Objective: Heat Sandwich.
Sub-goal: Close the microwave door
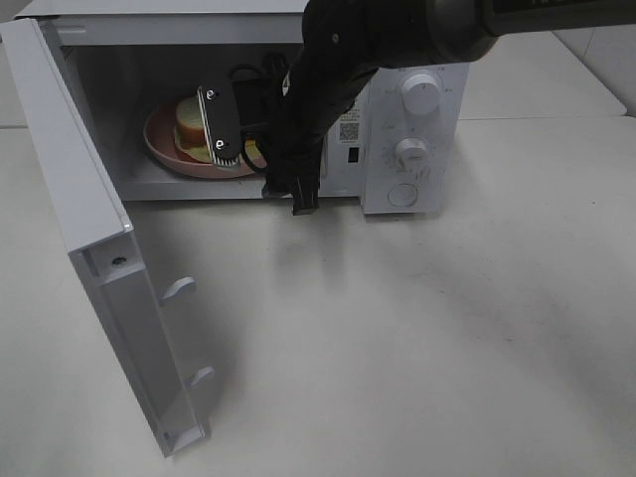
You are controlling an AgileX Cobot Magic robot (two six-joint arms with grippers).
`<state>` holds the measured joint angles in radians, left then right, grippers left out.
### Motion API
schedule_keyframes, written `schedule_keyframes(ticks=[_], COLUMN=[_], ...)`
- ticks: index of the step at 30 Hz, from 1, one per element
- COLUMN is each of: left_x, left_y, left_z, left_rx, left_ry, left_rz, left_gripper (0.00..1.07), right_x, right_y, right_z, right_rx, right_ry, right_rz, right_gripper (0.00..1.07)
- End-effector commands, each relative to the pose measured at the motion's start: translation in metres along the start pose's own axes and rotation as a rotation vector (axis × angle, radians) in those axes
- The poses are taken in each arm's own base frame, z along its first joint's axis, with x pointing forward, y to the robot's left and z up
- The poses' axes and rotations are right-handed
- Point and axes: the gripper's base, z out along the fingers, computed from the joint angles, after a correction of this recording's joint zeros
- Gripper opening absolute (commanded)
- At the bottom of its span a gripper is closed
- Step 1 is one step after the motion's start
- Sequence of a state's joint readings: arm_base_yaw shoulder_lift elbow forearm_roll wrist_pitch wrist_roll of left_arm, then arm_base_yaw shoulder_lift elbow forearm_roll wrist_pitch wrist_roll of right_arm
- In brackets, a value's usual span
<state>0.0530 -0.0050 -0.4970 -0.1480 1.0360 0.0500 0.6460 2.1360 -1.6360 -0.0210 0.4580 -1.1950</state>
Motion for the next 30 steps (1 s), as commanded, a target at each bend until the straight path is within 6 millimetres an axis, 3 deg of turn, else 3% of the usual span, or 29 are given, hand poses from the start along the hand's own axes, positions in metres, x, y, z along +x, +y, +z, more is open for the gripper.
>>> schedule_keyframes(ticks=[1, 21, 30], left_x=[0.002, 0.002, 0.002], left_y=[0.0, 0.0, 0.0], left_z=[-0.002, -0.002, -0.002], left_rx=[-0.003, -0.003, -0.003], left_ry=[-0.033, -0.033, -0.033], left_rz=[-0.002, -0.002, -0.002], left_gripper=[1.03, 1.03, 1.03], right_x=[0.005, 0.027, 0.038], right_y=[0.006, 0.066, 0.096], right_z=[-0.013, -0.069, -0.105], right_rx=[0.027, 0.005, 0.004], right_ry=[-0.008, -0.002, -0.002], right_rz=[0.012, 0.058, 0.194], right_gripper=[0.69, 0.69, 0.69])
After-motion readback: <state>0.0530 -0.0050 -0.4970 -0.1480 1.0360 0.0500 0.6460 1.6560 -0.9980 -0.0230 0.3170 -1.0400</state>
